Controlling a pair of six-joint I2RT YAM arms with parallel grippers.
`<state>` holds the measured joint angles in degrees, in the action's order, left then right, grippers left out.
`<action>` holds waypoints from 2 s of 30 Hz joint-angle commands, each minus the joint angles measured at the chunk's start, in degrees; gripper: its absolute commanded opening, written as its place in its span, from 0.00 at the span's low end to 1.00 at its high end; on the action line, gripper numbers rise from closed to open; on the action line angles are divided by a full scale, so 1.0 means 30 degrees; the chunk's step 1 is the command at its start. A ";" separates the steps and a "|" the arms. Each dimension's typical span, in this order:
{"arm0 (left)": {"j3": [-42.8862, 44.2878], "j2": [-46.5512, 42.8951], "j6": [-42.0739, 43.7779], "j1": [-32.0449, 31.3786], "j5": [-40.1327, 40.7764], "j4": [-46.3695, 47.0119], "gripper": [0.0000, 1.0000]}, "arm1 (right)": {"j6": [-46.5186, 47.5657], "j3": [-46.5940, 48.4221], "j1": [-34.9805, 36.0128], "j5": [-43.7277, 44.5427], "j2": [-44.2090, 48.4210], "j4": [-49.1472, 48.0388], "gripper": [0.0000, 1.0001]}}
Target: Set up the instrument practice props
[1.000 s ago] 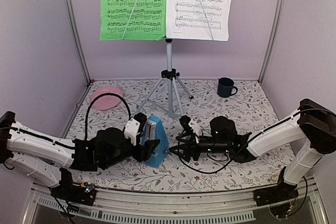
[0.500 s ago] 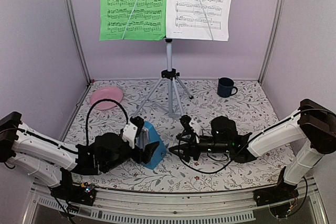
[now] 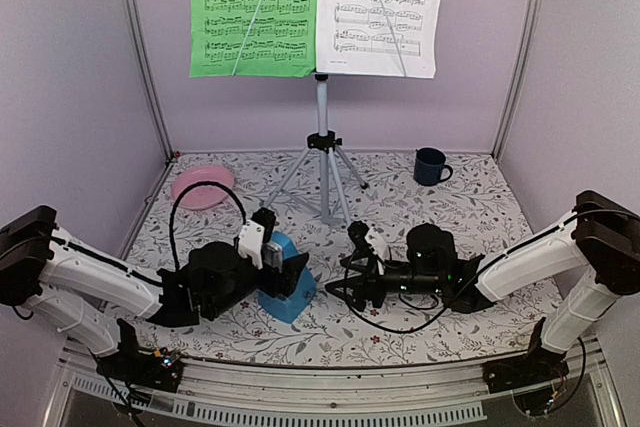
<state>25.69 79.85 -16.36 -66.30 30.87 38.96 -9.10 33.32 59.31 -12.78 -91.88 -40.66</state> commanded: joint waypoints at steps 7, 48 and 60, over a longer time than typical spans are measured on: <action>0.0253 -0.0113 0.0377 0.0413 -0.0648 0.0434 0.61 | -0.0100 -0.0293 0.0032 0.0344 0.0384 -0.0874 0.82; 1.3899 -0.0103 -0.1714 -0.0535 0.2853 -1.7824 0.11 | 0.4666 -0.0697 0.3494 0.7257 -0.2440 -0.7647 0.59; 1.2747 -0.1275 0.0238 -0.1127 0.2104 -1.4993 0.12 | 0.4802 0.0087 0.3525 0.5892 -0.3125 -0.7656 0.54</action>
<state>63.05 77.84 -17.98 -68.88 36.60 -13.08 5.21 32.29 69.49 6.59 -99.48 -62.24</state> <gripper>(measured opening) 0.608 0.542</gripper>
